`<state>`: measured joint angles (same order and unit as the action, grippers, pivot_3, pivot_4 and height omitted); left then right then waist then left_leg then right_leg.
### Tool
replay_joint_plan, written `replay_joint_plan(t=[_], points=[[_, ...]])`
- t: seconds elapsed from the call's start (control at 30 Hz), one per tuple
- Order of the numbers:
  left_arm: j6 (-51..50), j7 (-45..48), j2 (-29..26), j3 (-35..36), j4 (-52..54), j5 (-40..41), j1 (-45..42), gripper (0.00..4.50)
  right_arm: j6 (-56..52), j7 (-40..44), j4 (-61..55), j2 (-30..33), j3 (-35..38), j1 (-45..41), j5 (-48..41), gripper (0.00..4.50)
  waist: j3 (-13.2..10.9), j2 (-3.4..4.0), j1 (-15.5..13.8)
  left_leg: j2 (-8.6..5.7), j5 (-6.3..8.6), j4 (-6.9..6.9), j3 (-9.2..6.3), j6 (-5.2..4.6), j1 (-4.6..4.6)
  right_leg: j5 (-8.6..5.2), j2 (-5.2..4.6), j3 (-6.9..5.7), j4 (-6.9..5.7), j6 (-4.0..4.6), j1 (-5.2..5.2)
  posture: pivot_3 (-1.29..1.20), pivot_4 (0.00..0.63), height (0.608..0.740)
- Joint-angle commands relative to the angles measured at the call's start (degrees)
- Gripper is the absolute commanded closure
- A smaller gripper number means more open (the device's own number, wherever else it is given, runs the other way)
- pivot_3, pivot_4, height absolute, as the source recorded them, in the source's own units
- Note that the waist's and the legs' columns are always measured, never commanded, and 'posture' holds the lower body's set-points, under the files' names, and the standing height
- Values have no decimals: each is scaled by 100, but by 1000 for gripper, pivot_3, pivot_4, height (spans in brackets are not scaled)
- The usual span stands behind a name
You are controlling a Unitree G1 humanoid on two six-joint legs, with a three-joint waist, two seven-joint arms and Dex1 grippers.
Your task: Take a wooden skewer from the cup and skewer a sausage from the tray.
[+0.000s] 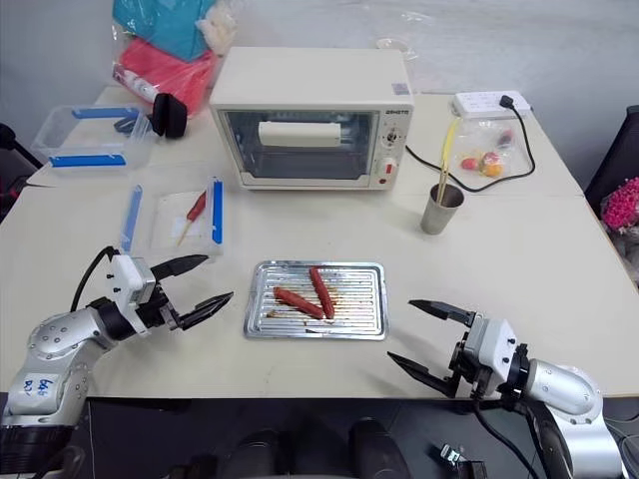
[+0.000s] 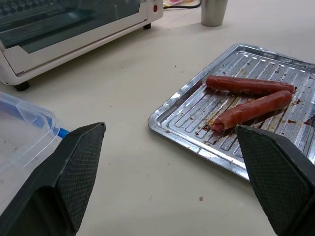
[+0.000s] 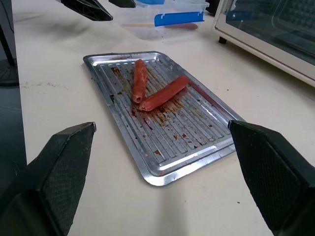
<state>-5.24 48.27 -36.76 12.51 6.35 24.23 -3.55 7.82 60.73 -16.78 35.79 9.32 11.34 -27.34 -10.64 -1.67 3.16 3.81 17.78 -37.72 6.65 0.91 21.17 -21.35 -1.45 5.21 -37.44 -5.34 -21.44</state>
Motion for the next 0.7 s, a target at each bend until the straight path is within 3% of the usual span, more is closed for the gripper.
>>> replay_joint_plan(t=[0.03,0.2,0.4,0.57,0.7], points=[[-19,-10,-69,118,291,23,75,23,-49,-86,-108,-7,139,-111,-185,0,0,0,-2,0,0,0,0,0,0,0,0,0,0,0,0,0,150,740],[-811,829,-408,291,700,1133,58,23,-379,-391,-147,213,839,-217,-510,0,0,0,-2,0,0,-1,-2,1,2,0,-1,-2,-3,0,0,0,150,740],[-1530,1509,-1102,369,903,1711,-125,23,-361,-279,711,703,2128,18,-564,0,0,0,-32,-6,0,-4,-6,-1,1,0,-5,-7,8,0,10,0,150,740],[-1505,1449,-903,156,745,1568,-483,23,-269,-115,1537,881,2271,-306,-426,0,0,2,-1,-6,0,-3,-3,-1,-4,-1,1,-2,7,1,13,0,150,740],[-1480,1299,-642,94,777,1542,-660,23,-824,-215,1767,1163,2055,-1295,-623,0,-4,13,79,-4,0,-4,19,-1,-9,0,5,2,-2,0,2,0,150,740]])
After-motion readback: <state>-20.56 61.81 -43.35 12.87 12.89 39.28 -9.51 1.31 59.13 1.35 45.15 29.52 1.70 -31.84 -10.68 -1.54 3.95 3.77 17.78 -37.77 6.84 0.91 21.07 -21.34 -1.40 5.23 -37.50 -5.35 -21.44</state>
